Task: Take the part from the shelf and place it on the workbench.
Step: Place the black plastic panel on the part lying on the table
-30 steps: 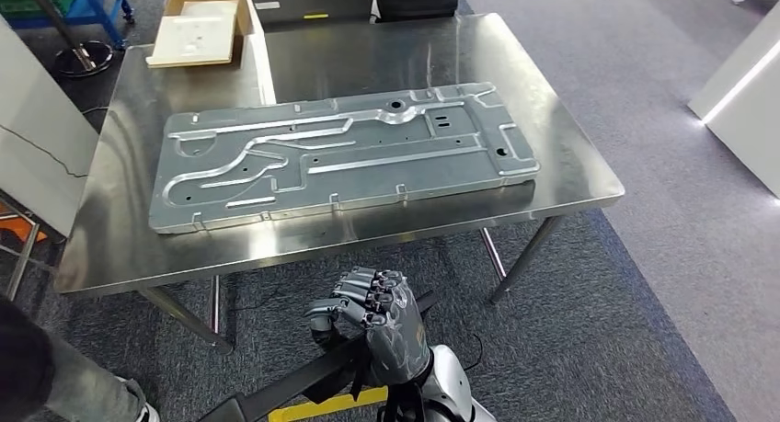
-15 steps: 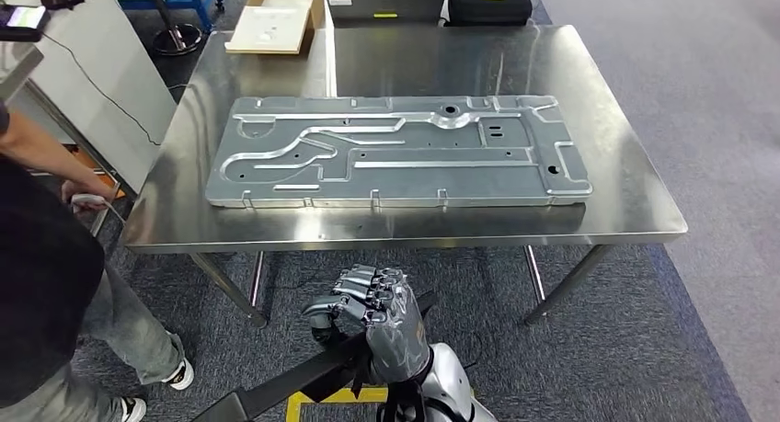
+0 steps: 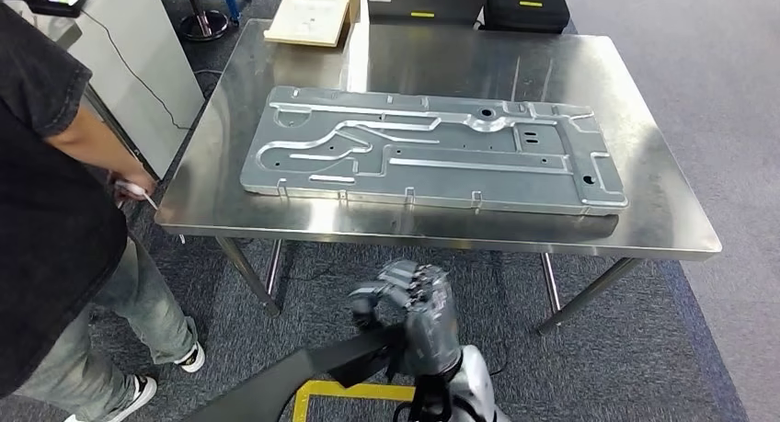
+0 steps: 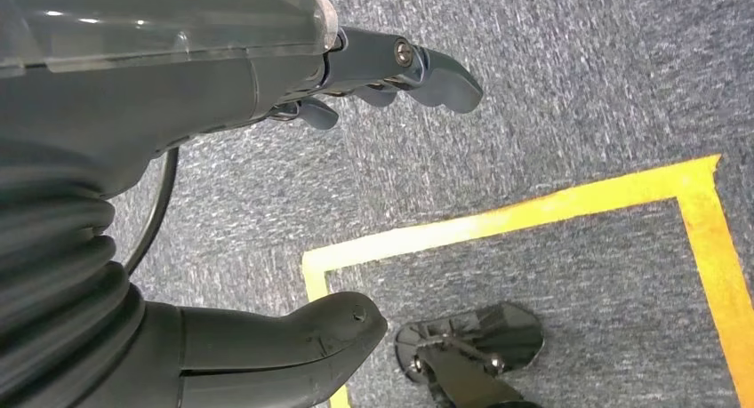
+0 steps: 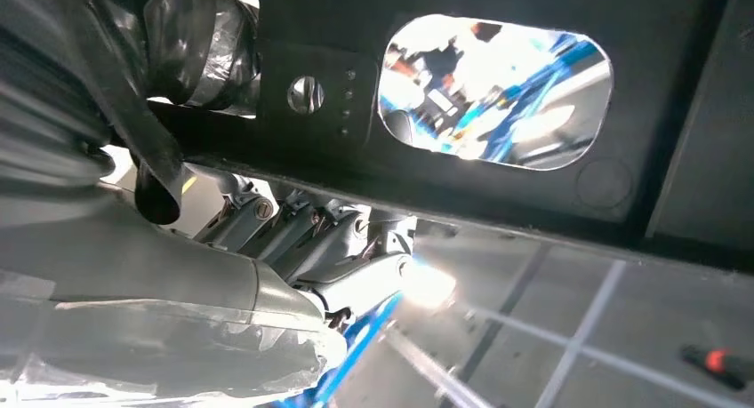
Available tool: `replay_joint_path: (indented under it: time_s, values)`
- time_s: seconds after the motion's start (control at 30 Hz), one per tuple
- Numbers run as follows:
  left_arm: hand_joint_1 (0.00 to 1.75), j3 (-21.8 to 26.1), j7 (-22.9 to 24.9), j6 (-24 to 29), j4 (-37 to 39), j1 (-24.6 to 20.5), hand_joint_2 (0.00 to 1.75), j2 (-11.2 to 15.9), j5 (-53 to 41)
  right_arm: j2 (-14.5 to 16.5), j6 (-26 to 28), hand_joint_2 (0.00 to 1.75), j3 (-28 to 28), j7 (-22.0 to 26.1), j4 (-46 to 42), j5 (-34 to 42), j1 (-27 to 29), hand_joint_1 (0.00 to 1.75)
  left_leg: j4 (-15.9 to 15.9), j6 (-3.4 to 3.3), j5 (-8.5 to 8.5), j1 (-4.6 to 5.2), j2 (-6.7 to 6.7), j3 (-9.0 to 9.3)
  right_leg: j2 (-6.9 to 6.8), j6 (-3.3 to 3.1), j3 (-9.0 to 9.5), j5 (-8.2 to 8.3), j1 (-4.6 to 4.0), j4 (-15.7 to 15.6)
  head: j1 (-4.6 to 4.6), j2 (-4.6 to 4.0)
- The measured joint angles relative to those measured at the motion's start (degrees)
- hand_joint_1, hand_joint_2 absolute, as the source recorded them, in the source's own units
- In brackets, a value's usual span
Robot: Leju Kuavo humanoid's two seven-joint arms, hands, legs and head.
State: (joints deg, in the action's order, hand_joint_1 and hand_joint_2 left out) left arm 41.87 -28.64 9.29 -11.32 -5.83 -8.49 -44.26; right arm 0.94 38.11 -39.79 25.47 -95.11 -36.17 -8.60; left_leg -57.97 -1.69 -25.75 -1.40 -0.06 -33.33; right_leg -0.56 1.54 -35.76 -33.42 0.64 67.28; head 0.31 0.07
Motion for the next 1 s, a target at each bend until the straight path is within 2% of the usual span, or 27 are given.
replay_joint_path:
  time_s: [0.03, 0.07, 0.1, 0.13, 0.2, 0.23, 0.27, 0.3, 0.33, 0.4, 0.47, 0.53, 0.57, 0.6, 0.63, 0.67, 0.73, 0.77, 0.8, 0.87, 0.9, 0.97, 1.0]
  values:
    - [0.0, 0.0, 0.0, 0.0, 0.0, 0.0, 1.75, 0.0, 0.0, -0.3, 0.2, 1.75, 0.9, 0.1, -0.2, -0.1, 0.7, 1.75, 0.0, -0.1, 0.02, 0.06, -0.02, -0.11, 0.11, 0.14, -1.87, -1.64, 0.05, 3.8, 0.0, 0.0]
    - [0.0, 0.0, 0.0, 0.0, 0.0, 0.1, 1.75, 0.0, 0.0, -0.6, 0.4, 1.75, 1.7, 0.3, -0.6, -0.3, 1.5, 1.75, -0.1, -0.14, 0.02, 0.13, -0.09, -0.16, 0.16, 0.21, -3.24, -2.42, 0.09, 6.6, 0.0, 0.0]
    - [0.0, 0.0, -0.1, 0.0, 0.0, 0.1, 1.75, 0.0, 0.0, -0.9, 0.5, 1.75, 2.6, 0.7, -1.0, -0.4, 2.5, 1.75, -0.1, -0.16, 0.0, 0.17, -0.12, -0.17, 0.19, 0.18, -3.64, -2.0, 0.1, 7.3, 0.0, 0.0]
    - [0.0, 0.1, -0.1, 0.0, 0.0, 0.2, 1.75, 0.0, -0.1, -1.1, 0.6, 1.75, 3.4, 1.3, -1.5, -0.2, 3.6, 1.75, -0.2, -0.17, -0.04, 0.2, -0.1, -0.14, 0.17, 0.06, -2.93, -0.48, 0.08, 5.7, 0.0, 0.0]
    - [0.0, 0.1, -0.3, 0.0, 0.0, 0.4, 1.75, -0.1, -0.3, -1.3, 0.7, 1.75, 4.9, 3.0, -2.9, 0.7, 5.7, 1.75, -0.3, -0.11, -0.18, 0.3, 0.07, 0.06, -0.72, -0.55, 0.73, 3.65, -0.15, -2.2, 0.0, 0.0]
    - [0.0, 0.1, -0.4, 0.0, 0.0, 0.5, 1.75, -0.1, -0.4, -1.4, 0.7, 1.75, 5.5, 3.9, -3.7, 1.3, 6.6, 1.75, -0.3, 0.04, -0.28, 0.42, 0.19, 0.13, -1.31, -0.92, 2.34, 5.04, -0.38, -5.7, 0.0, 0.0]
    - [0.0, 0.1, -0.5, 0.0, 0.0, 0.6, 1.75, -0.1, -0.5, -1.4, 0.8, 1.75, 6.0, 4.7, -4.4, 1.9, 7.5, 1.75, -0.3, 0.29, -0.37, 0.51, 0.38, 0.18, -1.71, -1.23, 3.29, 5.72, -0.64, -8.0, 0.0, 0.0]
    - [0.0, 0.2, -0.6, 0.0, 0.0, 0.6, 1.75, -0.1, -0.5, -1.4, 0.8, 1.75, 6.4, 5.3, -5.0, 2.4, 8.2, 1.75, -0.3, 0.59, -0.44, 0.59, 0.66, 0.25, -1.83, -1.45, 3.52, 5.73, -0.87, -8.8, 0.0, 0.0]
    - [0.0, 0.3, -0.7, 0.0, 0.0, 0.7, 1.75, -0.1, -0.5, -1.4, 0.8, 1.75, 6.8, 5.8, -5.6, 2.8, 9.0, 1.75, -0.2, 0.93, -0.47, 0.63, 0.99, 0.36, -1.39, -1.63, 3.42, 5.84, -0.95, -8.9, 0.0, 0.0]
    - [0.0, 0.4, -0.7, 0.0, 0.0, 0.7, 1.75, -0.1, -0.6, -1.4, 0.9, 1.75, 7.6, 6.5, -6.8, 3.5, 10.6, 1.75, -0.5, 1.56, -1.03, 0.63, 1.39, 0.46, -0.56, -2.23, 3.57, 6.24, -0.55, -9.4, 0.0, 0.0]
    - [0.0, 0.4, -0.8, 0.0, 0.0, 0.7, 1.75, -0.1, -0.6, -1.4, 0.9, 1.75, 8.3, 7.1, -7.9, 3.9, 11.8, 1.75, -4.0, 1.96, -3.72, 0.61, 1.08, -0.9, 0.08, -2.86, 3.76, 6.69, -0.15, -9.9, -0.02, 0.0]
    - [0.0, 0.5, -0.8, 0.0, 0.0, 0.7, 1.75, -0.1, -0.7, -1.4, 0.9, 1.75, 9.1, 7.5, -8.6, 4.2, 13.0, 1.75, -11.5, 2.18, -7.75, 0.54, 0.69, -4.06, 0.72, -3.08, 3.64, 6.76, -0.26, -9.9, -0.03, 0.0]
    - [0.0, 0.5, -0.8, 0.0, 0.0, 0.8, 1.75, -0.1, -0.7, -1.4, 0.9, 1.75, 9.5, 7.6, -8.8, 4.3, 13.5, 1.75, -14.7, 2.28, -8.98, 0.52, 0.61, -5.48, 1.1, -3.09, 3.59, 6.76, -0.32, -9.8, -0.02, 0.0]
    - [0.0, 0.5, -0.7, 0.0, 0.0, 0.8, 1.75, -0.1, -0.7, -1.4, 0.9, 1.75, 9.9, 7.7, -9.0, 4.4, 14.0, 1.75, -16.1, 2.32, -9.02, 0.52, 0.58, -6.04, 1.57, -3.09, 3.55, 6.75, -0.36, -9.7, -0.02, 0.0]
    - [0.0, 0.5, -0.4, 0.2, 0.0, 0.9, 1.75, -0.1, -0.7, -1.4, 0.9, 1.75, 10.2, 7.9, -9.2, 4.5, 14.4, 1.75, -15.2, 2.3, -7.9, 0.51, 0.51, -5.49, 2.1, -3.06, 3.54, 6.72, -0.37, -9.6, -0.02, 0.0]
    - [0.0, 0.5, 0.1, 0.5, 0.0, 0.9, 1.75, -0.1, -0.7, -1.4, 0.9, 1.75, 10.5, 8.1, -9.4, 4.6, 14.6, 1.75, -12.1, 2.21, -5.93, 0.48, 0.21, -3.92, 2.7, -2.99, 3.54, 6.66, -0.35, -9.4, -0.02, 0.0]
    - [0.0, 0.6, 1.3, 1.1, 0.0, 0.8, 1.75, 0.0, -0.8, -1.3, 0.9, 1.75, 10.9, 8.5, -9.6, 4.8, 14.8, 1.75, -4.2, 1.91, -2.76, 0.33, -1.95, -0.1, 3.81, -2.65, 3.35, 6.45, -0.35, -8.8, -0.02, 0.0]
    - [0.0, 0.8, 1.6, 1.3, 0.0, 0.8, 1.75, 0.0, -0.8, -1.2, 0.9, 1.75, 11.1, 8.7, -9.7, 4.9, 14.9, 1.75, -1.8, 1.76, -2.1, 0.3, -2.88, 1.07, 4.26, -2.38, 3.13, 6.39, -0.36, -8.6, -0.02, 0.0]
    - [0.0, 1.0, 1.7, 1.3, 0.0, 0.7, 1.75, 0.0, -0.8, -1.2, 0.9, 1.75, 11.2, 8.8, -9.7, 4.9, 14.9, 1.75, -0.7, 1.59, -2.06, 0.35, -3.55, 1.54, 4.61, -2.08, 2.9, 6.39, -0.34, -8.4, -0.02, 0.0]
    - [0.0, 1.3, 1.7, 1.3, 0.0, 0.6, 1.75, 0.0, -0.7, -1.2, 0.9, 1.75, 11.5, 8.9, -9.8, 4.9, 15.0, 1.75, -0.4, 1.1, -1.84, 0.41, -3.1, 1.61, 5.23, -1.4, 2.64, 6.6, -0.33, -8.5, -0.02, 0.0]
    - [0.0, 1.3, 1.6, 1.3, 0.0, 0.5, 1.75, 0.0, -0.7, -1.2, 0.9, 1.75, 11.7, 9.0, -9.9, 4.9, 15.1, 1.75, -0.1, 0.71, -1.59, 0.32, -2.79, 1.69, 5.06, -1.11, 2.55, 6.43, -0.32, -8.3, -0.01, 0.0]
    - [0.0, 1.4, 1.5, 1.2, 0.0, 0.5, 1.75, 0.0, -0.6, -1.2, 0.9, 1.75, 11.9, 9.1, -10.0, 4.9, 15.1, 1.75, 0.5, -0.05, -1.11, 0.02, -2.11, 1.81, 3.51, -0.58, 1.26, 4.34, -0.37, -5.3, 0.0, 0.0]
    - [0.0, 1.4, 1.5, 1.1, 0.0, 0.5, 1.75, 0.0, -0.6, -1.2, 0.9, 1.75, 12.0, 9.1, -10.1, 4.9, 15.2, 1.75, 0.5, -0.26, -1.01, 0.03, -1.73, 1.79, 2.38, -0.35, -0.21, 2.44, -0.3, -2.1, 0.01, 0.0]
